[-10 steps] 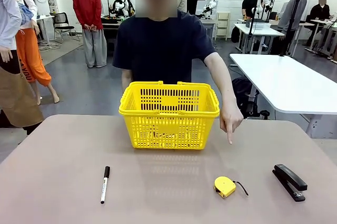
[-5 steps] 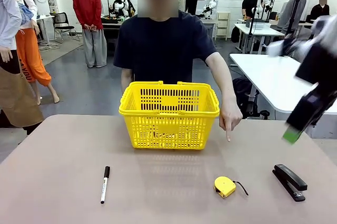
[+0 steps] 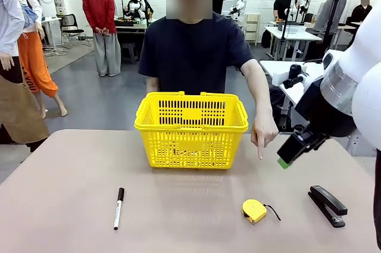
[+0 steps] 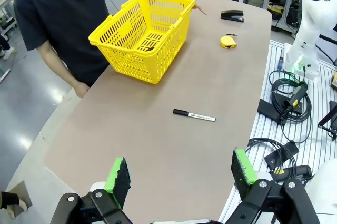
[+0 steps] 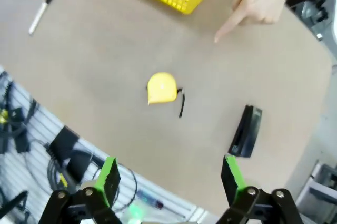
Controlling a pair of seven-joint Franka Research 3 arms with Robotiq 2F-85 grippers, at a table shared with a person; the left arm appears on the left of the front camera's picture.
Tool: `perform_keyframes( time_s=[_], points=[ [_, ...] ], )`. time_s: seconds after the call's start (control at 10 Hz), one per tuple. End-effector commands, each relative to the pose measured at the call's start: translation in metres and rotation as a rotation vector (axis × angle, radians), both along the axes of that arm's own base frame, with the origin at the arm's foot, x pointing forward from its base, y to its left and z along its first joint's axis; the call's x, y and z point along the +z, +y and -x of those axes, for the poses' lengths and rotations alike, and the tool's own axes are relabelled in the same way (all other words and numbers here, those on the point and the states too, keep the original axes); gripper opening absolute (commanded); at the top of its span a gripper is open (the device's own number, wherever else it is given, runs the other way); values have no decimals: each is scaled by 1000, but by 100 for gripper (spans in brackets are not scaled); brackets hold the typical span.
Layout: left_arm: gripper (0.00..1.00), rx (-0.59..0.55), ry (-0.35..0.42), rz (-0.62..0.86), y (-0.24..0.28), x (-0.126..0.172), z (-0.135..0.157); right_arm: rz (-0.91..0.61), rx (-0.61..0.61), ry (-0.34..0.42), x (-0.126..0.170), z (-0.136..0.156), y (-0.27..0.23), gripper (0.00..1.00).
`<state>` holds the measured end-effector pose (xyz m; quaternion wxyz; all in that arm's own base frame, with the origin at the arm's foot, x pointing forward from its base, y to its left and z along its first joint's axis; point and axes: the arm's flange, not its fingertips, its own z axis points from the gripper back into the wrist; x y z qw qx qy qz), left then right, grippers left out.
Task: Place the items the person wants into the basket.
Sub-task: Pick up the item the person points to and place it in the Market Basket.
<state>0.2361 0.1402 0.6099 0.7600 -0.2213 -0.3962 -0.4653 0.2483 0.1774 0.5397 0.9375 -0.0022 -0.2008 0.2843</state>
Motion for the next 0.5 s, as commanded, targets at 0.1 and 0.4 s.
perform_keyframes(
  time_s=[0.1, 0.4],
  points=[
    [100, -20, -18, 6, 1, 0, 0, 0, 0, 0, 0, 0, 0, 100],
    [100, -20, -18, 6, 1, 0, 0, 0, 0, 0, 0, 0, 0, 100]
  ],
)
